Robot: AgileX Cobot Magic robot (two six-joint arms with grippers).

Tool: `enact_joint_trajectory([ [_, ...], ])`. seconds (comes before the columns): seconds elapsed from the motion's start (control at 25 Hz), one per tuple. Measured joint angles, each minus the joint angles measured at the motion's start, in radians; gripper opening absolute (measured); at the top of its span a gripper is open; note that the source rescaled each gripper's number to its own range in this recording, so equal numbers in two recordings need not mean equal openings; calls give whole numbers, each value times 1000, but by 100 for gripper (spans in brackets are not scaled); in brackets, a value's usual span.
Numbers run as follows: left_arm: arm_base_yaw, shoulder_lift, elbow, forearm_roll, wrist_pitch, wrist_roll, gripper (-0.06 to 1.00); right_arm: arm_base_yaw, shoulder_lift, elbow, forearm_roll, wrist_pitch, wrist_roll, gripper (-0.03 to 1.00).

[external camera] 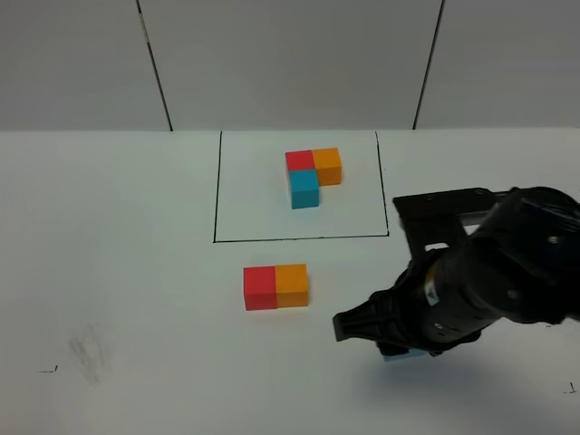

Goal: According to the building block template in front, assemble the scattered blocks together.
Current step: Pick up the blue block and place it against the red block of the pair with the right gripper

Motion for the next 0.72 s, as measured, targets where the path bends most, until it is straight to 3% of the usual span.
enact_joint_trajectory([
  [0.28,0,0,0,0,0,0,85,100,145,-48,1,1,46,0],
  [0.52,0,0,0,0,0,0,85,142,177,-54,47,-110,54,0],
  [0.72,0,0,0,0,0,1,85,165,199,-80,55,-126,54,0],
])
